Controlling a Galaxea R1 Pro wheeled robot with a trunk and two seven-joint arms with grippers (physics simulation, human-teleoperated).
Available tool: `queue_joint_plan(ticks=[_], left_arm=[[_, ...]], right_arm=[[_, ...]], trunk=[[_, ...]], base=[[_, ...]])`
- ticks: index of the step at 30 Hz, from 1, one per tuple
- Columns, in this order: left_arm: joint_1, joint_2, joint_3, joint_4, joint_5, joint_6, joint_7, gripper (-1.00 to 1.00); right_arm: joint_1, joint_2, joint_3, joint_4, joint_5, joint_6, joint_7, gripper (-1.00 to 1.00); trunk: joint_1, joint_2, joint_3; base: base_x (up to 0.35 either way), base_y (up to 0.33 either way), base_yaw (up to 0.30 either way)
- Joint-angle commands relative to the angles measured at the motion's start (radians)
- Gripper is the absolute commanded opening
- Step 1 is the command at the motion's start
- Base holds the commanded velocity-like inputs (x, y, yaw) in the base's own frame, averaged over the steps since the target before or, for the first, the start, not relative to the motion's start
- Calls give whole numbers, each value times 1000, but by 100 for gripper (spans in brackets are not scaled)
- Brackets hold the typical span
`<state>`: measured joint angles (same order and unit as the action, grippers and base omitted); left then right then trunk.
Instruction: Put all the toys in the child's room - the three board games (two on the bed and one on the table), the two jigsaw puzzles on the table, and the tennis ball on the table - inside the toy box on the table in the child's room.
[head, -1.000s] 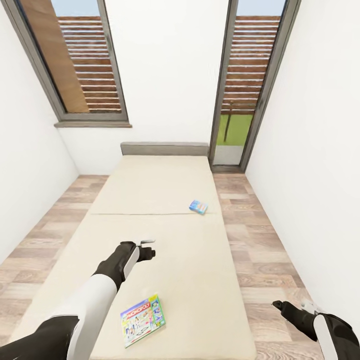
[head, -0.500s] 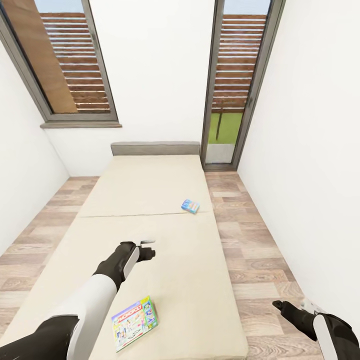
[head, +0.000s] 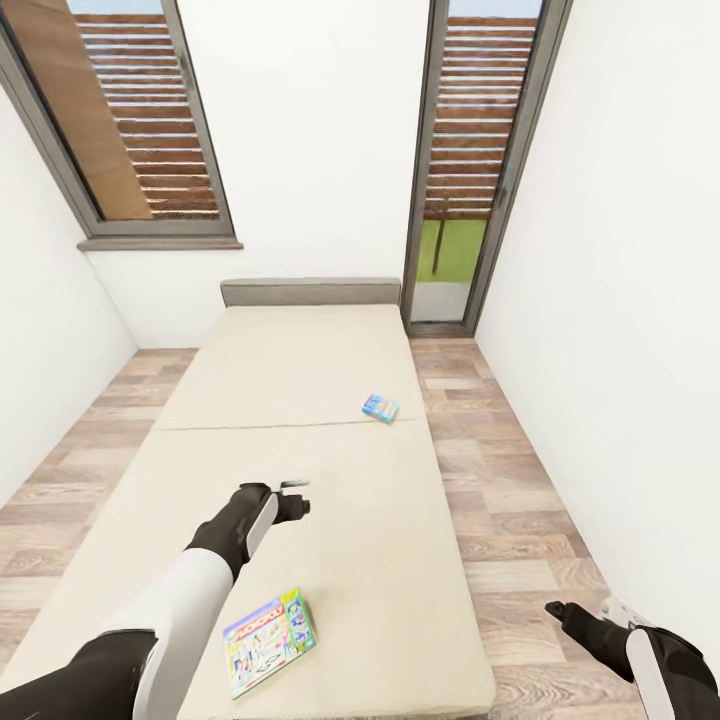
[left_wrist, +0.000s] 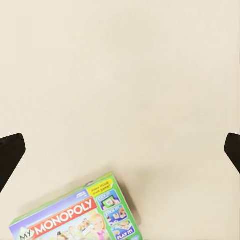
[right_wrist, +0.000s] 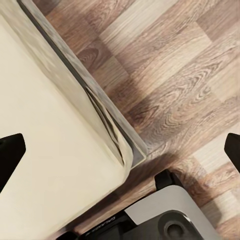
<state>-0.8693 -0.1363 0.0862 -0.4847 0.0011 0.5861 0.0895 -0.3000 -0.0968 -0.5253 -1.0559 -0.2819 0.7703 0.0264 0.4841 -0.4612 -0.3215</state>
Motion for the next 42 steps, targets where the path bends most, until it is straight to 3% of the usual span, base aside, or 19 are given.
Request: queue_joint_plan(ticks=[1,35,42], left_arm=[[-1,-1,6,-2,0,5,3,100],[0,2,4,34,-8,-48,3,100],[0,5,3,116,-8,-142,4,100]], right_arm=[[-1,0,-2,-1,0,5,2,100],[-1,0,-2,2,0,12,0,100],[-2,0,-2,4,0,12,0,100]], trunk=[[0,-2,-3],[0,-2,-59],[0,-2,-70]], base=[[0,0,0],[0,0,0],[0,0,0]])
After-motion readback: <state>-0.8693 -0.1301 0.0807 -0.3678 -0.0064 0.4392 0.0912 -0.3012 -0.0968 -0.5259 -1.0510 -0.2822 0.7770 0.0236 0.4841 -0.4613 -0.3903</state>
